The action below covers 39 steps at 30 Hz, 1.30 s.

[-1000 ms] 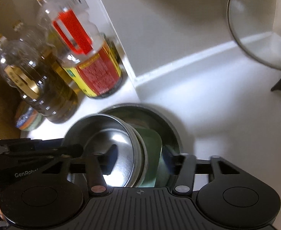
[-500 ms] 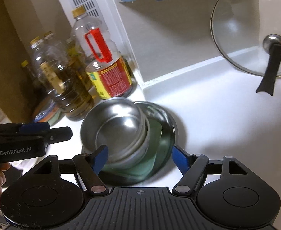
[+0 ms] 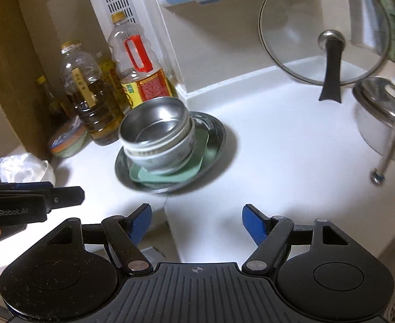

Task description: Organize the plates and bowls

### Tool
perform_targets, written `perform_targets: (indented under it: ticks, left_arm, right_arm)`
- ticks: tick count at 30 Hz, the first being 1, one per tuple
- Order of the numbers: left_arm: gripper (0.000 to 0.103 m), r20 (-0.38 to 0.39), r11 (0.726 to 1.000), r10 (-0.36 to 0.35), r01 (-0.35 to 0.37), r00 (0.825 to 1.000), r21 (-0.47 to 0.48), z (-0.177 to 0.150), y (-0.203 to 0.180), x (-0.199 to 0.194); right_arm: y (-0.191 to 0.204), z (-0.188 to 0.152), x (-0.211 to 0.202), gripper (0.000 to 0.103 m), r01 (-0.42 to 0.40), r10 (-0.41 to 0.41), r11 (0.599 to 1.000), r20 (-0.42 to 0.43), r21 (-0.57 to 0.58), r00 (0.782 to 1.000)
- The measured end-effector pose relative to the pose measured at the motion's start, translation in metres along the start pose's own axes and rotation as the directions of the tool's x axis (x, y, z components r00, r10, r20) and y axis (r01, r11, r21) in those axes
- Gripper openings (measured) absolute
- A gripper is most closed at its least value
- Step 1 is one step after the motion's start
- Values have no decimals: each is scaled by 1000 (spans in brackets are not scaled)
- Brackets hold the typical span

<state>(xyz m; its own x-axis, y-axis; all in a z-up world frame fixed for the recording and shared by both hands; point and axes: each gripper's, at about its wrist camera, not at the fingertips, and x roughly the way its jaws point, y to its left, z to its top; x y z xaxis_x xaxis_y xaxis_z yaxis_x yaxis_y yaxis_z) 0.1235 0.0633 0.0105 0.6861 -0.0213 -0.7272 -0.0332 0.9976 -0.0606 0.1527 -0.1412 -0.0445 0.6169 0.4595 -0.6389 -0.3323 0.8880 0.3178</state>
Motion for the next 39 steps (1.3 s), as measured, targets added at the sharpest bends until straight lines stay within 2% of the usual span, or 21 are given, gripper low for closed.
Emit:
perform_targets:
  ticks: [3, 8, 18, 27, 39]
  left_arm:
    - [67, 4, 1000, -13, 13, 1000, 24, -20, 0, -18]
    - [78, 10, 997, -35, 34, 999, 67, -55, 2, -53]
    - [79, -29, 996, -44, 46, 999, 72, -108, 12, -103]
    - [79, -50, 999, -40, 41, 998, 30, -120, 15, -116]
    - [79, -49, 999, -44, 45, 998, 24, -119, -1, -119]
  right_arm:
    - [9, -19, -21, 74, 39, -40, 999, 27, 4, 999]
    - [27, -52, -54, 74, 91, -92, 994, 14, 54, 996]
    - [60, -105, -106, 74, 129, -127, 986, -29, 108, 992]
    - [71, -115, -125, 74, 103, -99, 989, -42, 102, 994]
    - [63, -113, -126, 74, 91, -87, 994, -59, 55, 994]
